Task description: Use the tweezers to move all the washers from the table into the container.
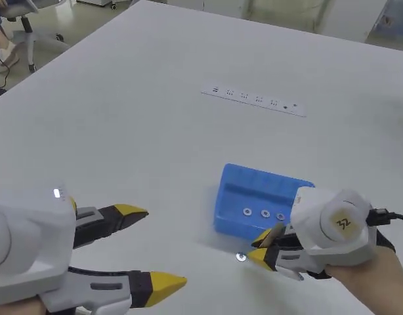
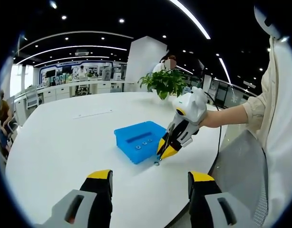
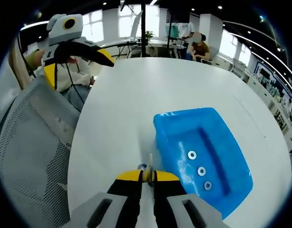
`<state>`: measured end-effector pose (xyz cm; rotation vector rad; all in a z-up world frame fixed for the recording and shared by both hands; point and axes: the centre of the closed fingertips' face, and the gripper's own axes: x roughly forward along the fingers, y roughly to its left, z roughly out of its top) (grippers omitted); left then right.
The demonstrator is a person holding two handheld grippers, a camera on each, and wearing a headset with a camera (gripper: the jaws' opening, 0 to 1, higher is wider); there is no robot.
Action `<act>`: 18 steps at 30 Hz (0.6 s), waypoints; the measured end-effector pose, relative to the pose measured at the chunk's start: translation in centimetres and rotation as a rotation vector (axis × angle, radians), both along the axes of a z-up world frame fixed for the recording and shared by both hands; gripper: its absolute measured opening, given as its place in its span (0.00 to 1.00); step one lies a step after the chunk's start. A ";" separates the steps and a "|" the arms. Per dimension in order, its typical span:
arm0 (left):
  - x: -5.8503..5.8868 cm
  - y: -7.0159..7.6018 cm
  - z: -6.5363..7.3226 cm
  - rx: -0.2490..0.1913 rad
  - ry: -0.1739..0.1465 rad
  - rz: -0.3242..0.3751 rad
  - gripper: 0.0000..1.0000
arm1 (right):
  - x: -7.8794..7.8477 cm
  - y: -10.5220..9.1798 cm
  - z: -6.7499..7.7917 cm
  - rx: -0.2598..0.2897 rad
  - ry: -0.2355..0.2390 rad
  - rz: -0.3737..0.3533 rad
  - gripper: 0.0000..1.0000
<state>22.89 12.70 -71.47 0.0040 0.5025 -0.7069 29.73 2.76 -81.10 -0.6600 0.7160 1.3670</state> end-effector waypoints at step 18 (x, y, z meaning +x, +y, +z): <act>-0.1 0.1 -0.1 0.000 0.000 0.000 0.64 | 0.1 -0.1 -0.5 -0.066 -0.032 0.025 0.05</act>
